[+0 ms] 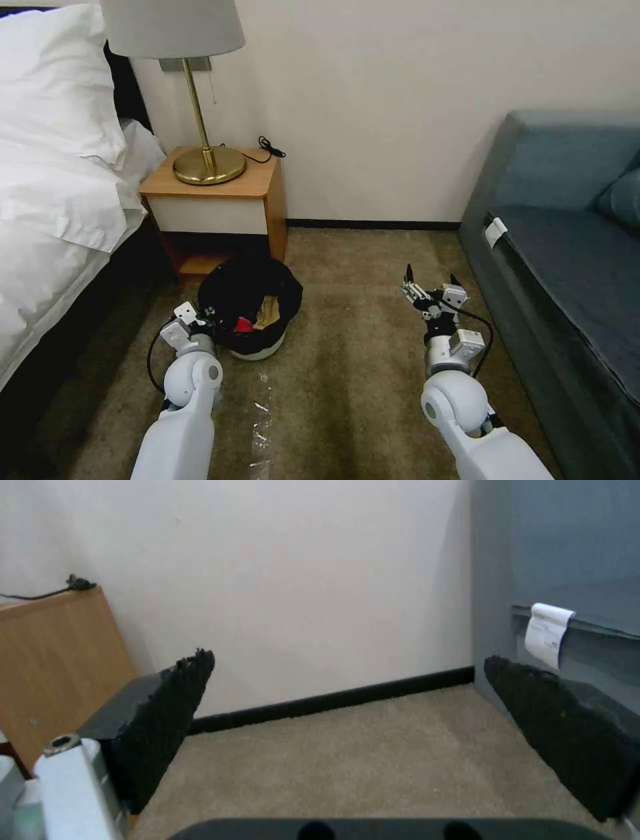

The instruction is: Pick up the trash bin, then pick up the garbage on the floor and place it into the trash bin.

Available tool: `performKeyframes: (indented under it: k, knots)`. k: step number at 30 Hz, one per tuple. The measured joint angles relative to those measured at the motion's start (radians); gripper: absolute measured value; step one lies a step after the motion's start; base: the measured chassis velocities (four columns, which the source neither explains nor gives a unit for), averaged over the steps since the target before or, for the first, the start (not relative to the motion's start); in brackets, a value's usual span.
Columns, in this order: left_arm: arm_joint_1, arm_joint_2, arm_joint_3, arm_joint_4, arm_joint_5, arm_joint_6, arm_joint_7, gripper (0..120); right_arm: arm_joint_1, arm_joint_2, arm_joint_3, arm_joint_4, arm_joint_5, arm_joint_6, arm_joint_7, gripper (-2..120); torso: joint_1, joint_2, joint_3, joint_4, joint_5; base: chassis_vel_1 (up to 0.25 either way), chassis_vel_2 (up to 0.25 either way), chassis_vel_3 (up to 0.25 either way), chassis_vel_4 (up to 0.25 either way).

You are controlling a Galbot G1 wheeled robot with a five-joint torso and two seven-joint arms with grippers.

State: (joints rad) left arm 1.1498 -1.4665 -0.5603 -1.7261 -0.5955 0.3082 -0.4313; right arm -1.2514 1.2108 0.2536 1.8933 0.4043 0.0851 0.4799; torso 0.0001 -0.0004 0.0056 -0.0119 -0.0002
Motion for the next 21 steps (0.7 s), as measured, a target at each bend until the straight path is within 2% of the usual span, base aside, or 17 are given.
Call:
performKeyframes:
  k: [4, 6, 7, 10, 11, 12, 13, 15, 16, 19, 21]
  knots:
    - [0.005, 0.005, 0.0, -0.031, 0.009, 0.0, 0.0, 38, -0.009, 0.001, 0.005, 0.004, -0.001, 0.001, -0.002, 100, 0.0, 0.0, 0.0, -0.0001, 0.0001, 0.0, 0.0, 0.0, 0.0]
    - [0.018, 0.011, 0.004, -0.088, 0.034, -0.005, -0.004, 51, -0.021, 0.0, 0.013, 0.011, -0.005, 0.005, -0.009, 100, 0.0, 0.0, 0.0, -0.0002, 0.0, 0.0, 0.0, 0.0, 0.0]
    - [0.018, 0.011, 0.004, -0.088, 0.034, -0.005, -0.004, 51, -0.021, 0.0, 0.013, 0.011, -0.005, 0.005, -0.009, 100, 0.0, 0.0, 0.0, -0.0002, 0.0, 0.0, 0.0, 0.0, 0.0]
    - [0.05, 0.021, 0.009, -0.163, 0.075, 0.0, -0.004, 66, -0.024, 0.0, 0.02, 0.014, -0.007, 0.008, -0.012, 100, 0.0, 0.0, 0.0, -0.0001, 0.0, 0.0, 0.0, 0.0, 0.0]
    - [0.05, 0.021, 0.009, -0.163, 0.075, 0.0, -0.004, 66, -0.024, 0.0, 0.02, 0.014, -0.007, 0.008, -0.012, 100, 0.0, 0.0, 0.0, -0.0001, 0.0, 0.0, 0.0, 0.0, 0.0]
    - [0.072, 0.029, 0.01, -0.199, 0.095, 0.014, 0.001, 72, -0.027, 0.001, 0.022, 0.017, -0.008, 0.009, -0.013, 100, 0.0, 0.0, 0.0, -0.0001, 0.0, 0.0, 0.0, 0.0, 0.0]
    - [0.072, 0.029, 0.01, -0.199, 0.095, 0.014, 0.001, 72, -0.027, 0.001, 0.022, 0.017, -0.008, 0.009, -0.013, 100, 0.0, 0.0, 0.0, -0.0001, 0.0, 0.0, 0.0, 0.0, 0.0]
    - [0.1, 0.04, 0.011, -0.241, 0.117, 0.045, 0.012, 81, -0.03, 0.003, 0.025, 0.019, -0.011, 0.012, -0.015, 100, 0.0, 0.0, 0.0, -0.0001, 0.0, 0.0, 0.0, 0.0, 0.0]
    - [0.133, 0.061, 0.006, -0.279, 0.169, 0.078, 0.033, 89, -0.035, 0.006, 0.031, 0.019, -0.022, 0.02, -0.021, 100, 0.0, 0.0, 0.0, -0.0001, 0.0, 0.0, 0.0, 0.0, 0.0]
    - [0.149, 0.074, -0.002, -0.291, 0.207, 0.079, 0.06, 92, -0.038, 0.008, 0.036, 0.017, -0.029, 0.026, -0.025, 100, 0.0, 0.0, 0.0, 0.0, 0.0, 0.0, 0.0, 0.0, 0.0]
    - [0.171, 0.101, -0.026, -0.298, 0.267, 0.048, 0.141, 98, -0.046, 0.013, 0.048, 0.012, -0.041, 0.034, -0.032, 100, 0.0, 0.0, 0.0, 0.0001, -0.0001, 0.0, 0.0, 0.0, 0.0]
